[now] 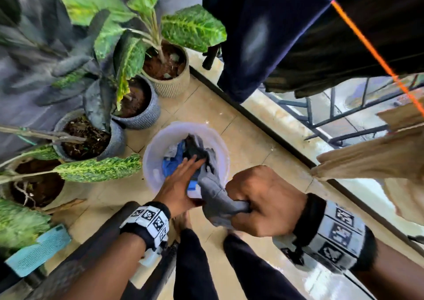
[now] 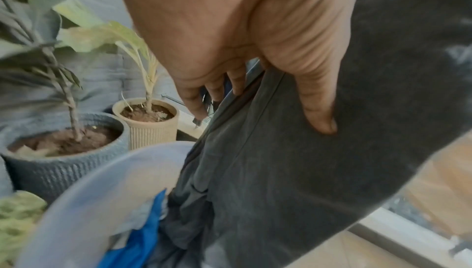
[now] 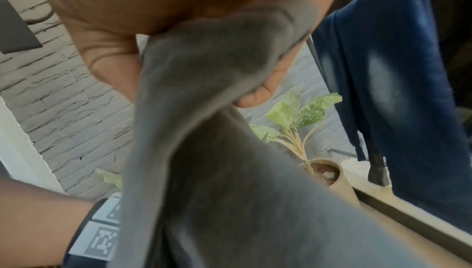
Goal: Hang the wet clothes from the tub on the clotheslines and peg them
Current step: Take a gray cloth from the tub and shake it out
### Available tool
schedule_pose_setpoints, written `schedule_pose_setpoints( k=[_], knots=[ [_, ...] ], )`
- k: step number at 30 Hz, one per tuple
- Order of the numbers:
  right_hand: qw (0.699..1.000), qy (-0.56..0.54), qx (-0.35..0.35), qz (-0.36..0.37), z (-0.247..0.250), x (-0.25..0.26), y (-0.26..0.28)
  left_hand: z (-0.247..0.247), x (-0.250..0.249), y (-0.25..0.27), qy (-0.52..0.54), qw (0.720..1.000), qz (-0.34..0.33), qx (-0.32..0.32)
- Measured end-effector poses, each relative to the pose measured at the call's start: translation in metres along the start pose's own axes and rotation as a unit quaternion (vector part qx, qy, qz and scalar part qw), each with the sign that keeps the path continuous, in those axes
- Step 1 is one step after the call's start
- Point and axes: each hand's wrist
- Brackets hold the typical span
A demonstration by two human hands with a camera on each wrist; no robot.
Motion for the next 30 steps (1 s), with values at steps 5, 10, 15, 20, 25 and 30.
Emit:
schedule_pose_setpoints(
  k=[5,10,15,20,25,30],
  knots=[
    [0.988,-0.087,-0.126,-0.014,0.019,-0.012,0.050,-0.041,-0.047,-0.001,0.030,0.999,-0.008,0.020],
    [0.979,-0.083,-0.175,-0.061,0.033,-0.038,0.068,-0.056,-0.060,0.010,0.056,0.998,0.030,0.012],
    [0.940,-0.030,-0.269,-0.206,0.040,-0.076,0.064,-0.012,-0.041,0.032,0.064,0.992,0.093,-0.061],
    [0.925,-0.048,-0.281,-0.252,0.028,-0.096,0.039,0.031,-0.029,0.076,0.084,0.989,0.096,-0.074],
    [0.887,-0.271,-0.281,-0.247,0.016,-0.092,0.008,0.080,-0.083,0.112,0.100,0.982,0.082,-0.135],
    [0.916,-0.254,-0.229,-0.208,0.004,-0.053,0.009,0.134,-0.166,0.118,0.122,0.960,0.067,-0.243]
  ],
)
Point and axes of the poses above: each hand's wrist, its own y-axis away from the middle knuckle, its own z-axis out of the back of the hand, x = y × z, and after that the axes turned 8 degrees about z, right-handed
